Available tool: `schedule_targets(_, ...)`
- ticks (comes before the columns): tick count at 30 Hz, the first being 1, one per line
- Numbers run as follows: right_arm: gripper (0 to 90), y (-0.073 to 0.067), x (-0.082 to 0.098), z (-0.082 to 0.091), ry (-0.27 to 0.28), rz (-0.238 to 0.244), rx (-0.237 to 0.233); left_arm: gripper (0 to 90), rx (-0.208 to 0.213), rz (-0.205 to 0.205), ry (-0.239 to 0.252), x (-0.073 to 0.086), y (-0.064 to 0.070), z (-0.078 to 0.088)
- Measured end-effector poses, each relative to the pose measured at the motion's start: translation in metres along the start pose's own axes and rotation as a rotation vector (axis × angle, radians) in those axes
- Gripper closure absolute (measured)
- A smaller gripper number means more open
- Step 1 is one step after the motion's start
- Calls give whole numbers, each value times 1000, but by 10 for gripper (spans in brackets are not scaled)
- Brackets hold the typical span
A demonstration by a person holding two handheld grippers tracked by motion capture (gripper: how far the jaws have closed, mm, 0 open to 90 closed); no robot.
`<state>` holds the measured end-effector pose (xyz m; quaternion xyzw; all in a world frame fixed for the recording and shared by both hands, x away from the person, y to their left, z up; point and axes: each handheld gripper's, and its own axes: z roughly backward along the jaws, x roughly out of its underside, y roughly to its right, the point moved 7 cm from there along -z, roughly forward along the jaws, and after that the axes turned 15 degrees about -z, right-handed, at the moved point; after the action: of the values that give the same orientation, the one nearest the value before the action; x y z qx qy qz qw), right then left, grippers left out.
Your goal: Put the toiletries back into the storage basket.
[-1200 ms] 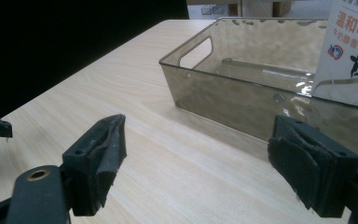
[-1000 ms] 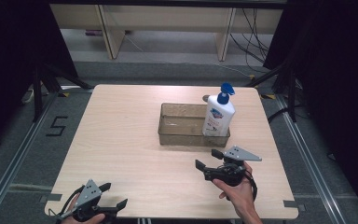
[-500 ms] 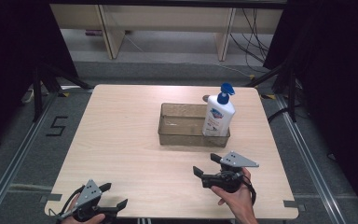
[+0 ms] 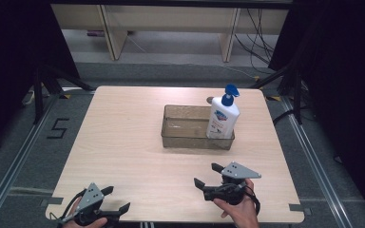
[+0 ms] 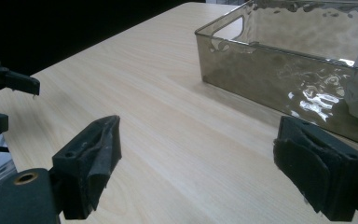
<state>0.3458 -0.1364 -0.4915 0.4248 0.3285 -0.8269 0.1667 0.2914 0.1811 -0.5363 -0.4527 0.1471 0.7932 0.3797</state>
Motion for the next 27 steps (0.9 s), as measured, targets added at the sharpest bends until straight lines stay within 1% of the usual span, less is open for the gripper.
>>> schedule_targets(1, 155, -1, 1, 0, -1, -1, -9, 150, -1, 5, 4, 0, 0, 0)
schedule_targets(2, 155, -1, 2, 0, -4, -3, -8, 151, -2, 8, 6, 0, 0, -1)
schedule_targets(3, 155, 1, 2, 1, -3, 15, 4, 150, -4, 20, 15, -1, 1, -1)
schedule_targets(4, 155, -1, 4, 1, -3, -9, -8, 150, -4, 20, 15, -1, 1, -1)
schedule_targets(5, 155, -1, 6, 2, -18, -3, -9, 150, -4, 19, 15, -1, 1, -1)
schedule_targets(6, 155, 1, 5, 3, -8, 12, 9, 150, -2, 9, 7, 0, 0, -1)
schedule_targets(7, 155, -1, 8, 4, -18, -7, 4, 150, 0, 1, 0, 0, 0, 0)
schedule_targets(8, 155, -2, 8, 3, -8, -2, -15, 150, -3, 19, 15, -1, 1, -1)
schedule_targets(9, 155, -2, 9, 4, -8, -2, -3, 150, -2, 19, 16, -1, 1, -1)
schedule_targets(10, 155, -2, 10, 4, -6, 3, -8, 151, -2, 20, 18, -1, 1, -2)
schedule_targets(11, 155, -3, 12, 5, -20, -10, -12, 150, -2, 22, 18, -1, 1, -2)
schedule_targets(12, 155, -2, 13, 5, -14, 9, -6, 150, -2, 18, 14, -1, 1, -1)
schedule_targets(13, 155, -3, 14, 7, -19, 13, -4, 150, -1, 18, 15, -1, 1, -1)
schedule_targets(14, 155, -4, 16, 6, -25, 3, -21, 150, -2, 15, 11, -1, 1, -1)
schedule_targets(15, 156, -2, 17, 6, -26, 12, -6, 150, 1, 1, 0, 0, 0, 0)
schedule_targets(16, 156, -4, 20, 8, -45, -20, -4, 150, 1, 5, 3, 0, 0, 0)
schedule_targets(17, 155, -1, 19, 9, -34, 18, 4, 150, -1, 18, 14, -1, 1, -1)
schedule_targets(18, 156, 0, 20, 8, -25, 17, 3, 150, 0, 17, 15, -1, 1, -1)
schedule_targets(19, 155, 0, 22, 9, -32, 9, -3, 150, 5, 20, 23, -1, 2, -2)
schedule_targets(20, 156, 0, 22, 10, -31, 6, -4, 150, 2, 14, 12, -1, 1, -1)
schedule_targets(21, 156, 0, 23, 11, -32, 4, -7, 150, 7, 12, 15, -1, 1, -1)
schedule_targets(22, 155, 0, 25, 11, -35, -8, -7, 151, 10, -1, 5, 0, 1, 0)
schedule_targets(23, 156, 0, 26, 13, -38, -9, -14, 150, 9, 4, 10, 0, 1, -1)
schedule_targets(24, 156, 1, 27, 13, -37, 7, -3, 150, 6, 17, 22, -1, 2, -2)
schedule_targets(25, 155, 1, 28, 13, -34, -6, -5, 150, 6, 16, 20, -1, 2, -2)
schedule_targets(26, 155, 1, 29, 14, -40, -2, -2, 150, 6, 16, 20, -1, 2, -2)
schedule_targets(27, 155, 0, 30, 15, -40, -12, -18, 150, 8, 13, 20, -1, 2, -2)
